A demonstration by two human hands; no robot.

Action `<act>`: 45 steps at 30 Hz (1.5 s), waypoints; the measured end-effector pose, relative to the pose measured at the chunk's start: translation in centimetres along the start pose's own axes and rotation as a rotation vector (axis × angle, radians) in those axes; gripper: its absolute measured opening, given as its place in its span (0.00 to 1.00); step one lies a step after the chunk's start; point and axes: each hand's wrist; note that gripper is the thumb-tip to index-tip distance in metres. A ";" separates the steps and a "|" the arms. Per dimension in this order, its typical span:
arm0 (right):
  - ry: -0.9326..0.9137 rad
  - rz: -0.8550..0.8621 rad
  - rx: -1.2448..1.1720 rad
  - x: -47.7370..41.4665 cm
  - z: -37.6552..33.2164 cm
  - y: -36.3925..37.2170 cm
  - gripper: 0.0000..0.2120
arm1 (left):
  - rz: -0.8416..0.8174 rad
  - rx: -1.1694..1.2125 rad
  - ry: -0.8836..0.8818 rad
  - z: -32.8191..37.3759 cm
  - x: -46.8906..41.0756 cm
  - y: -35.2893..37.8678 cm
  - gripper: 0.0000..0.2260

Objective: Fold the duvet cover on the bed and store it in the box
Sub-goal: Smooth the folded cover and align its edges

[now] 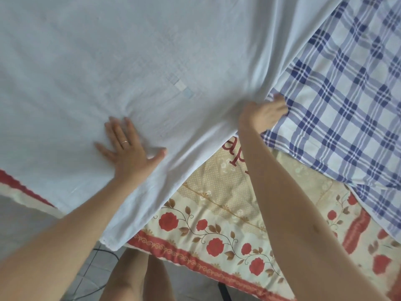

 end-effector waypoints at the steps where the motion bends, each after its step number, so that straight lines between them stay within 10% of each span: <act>1: -0.256 0.012 0.068 1.5 -0.2 0.3 0.28 | 0.071 -0.057 0.172 -0.2 1.3 1.3 0.43; 6: -1.654 -0.497 0.658 4.5 7.0 1.5 0.28 | -0.124 -0.480 0.829 -3.3 10.8 9.1 0.30; 13: -0.506 -0.338 0.816 0.1 10.6 -3.2 0.36 | -0.122 -0.214 0.854 -4.2 13.3 5.4 0.21; 16: -0.681 -0.213 0.671 3.9 6.4 -2.4 0.33 | 0.124 -0.213 0.660 -2.4 9.3 2.0 0.21; 21: -1.761 -0.536 0.717 8.7 1.9 3.5 0.27 | 0.108 -0.378 0.197 -7.3 7.3 3.6 0.30; 23: -1.616 -0.468 0.794 4.3 1.6 5.0 0.28 | 0.081 -0.444 0.261 -9.0 8.0 4.6 0.31; 27: -0.687 -0.310 0.801 -4.6 2.8 2.3 0.32 | 0.064 -0.416 0.249 -8.9 8.2 4.7 0.32; 30: -0.428 -0.380 0.827 -5.3 2.5 0.5 0.35 | 0.031 -0.256 0.200 -7.6 8.7 3.6 0.34; 35: -0.743 -0.277 0.788 -2.7 -0.3 0.5 0.31 | 0.215 -0.106 0.323 -3.3 3.5 -1.5 0.36; 40: -1.266 -0.567 0.961 -2.6 -6.2 3.7 0.29 | 0.032 -0.098 0.229 5.3 -9.0 -7.8 0.52; 45: -0.807 -0.637 1.117 -16.4 -13.3 4.7 0.33 | -0.249 -0.057 0.003 14.3 -18.9 -10.8 0.70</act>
Point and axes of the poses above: each hand's wrist, its own x-axis away from the middle knuckle, its own y-axis out of the palm, z = x × y, and after that the axes turned 8 degrees about y, right-handed
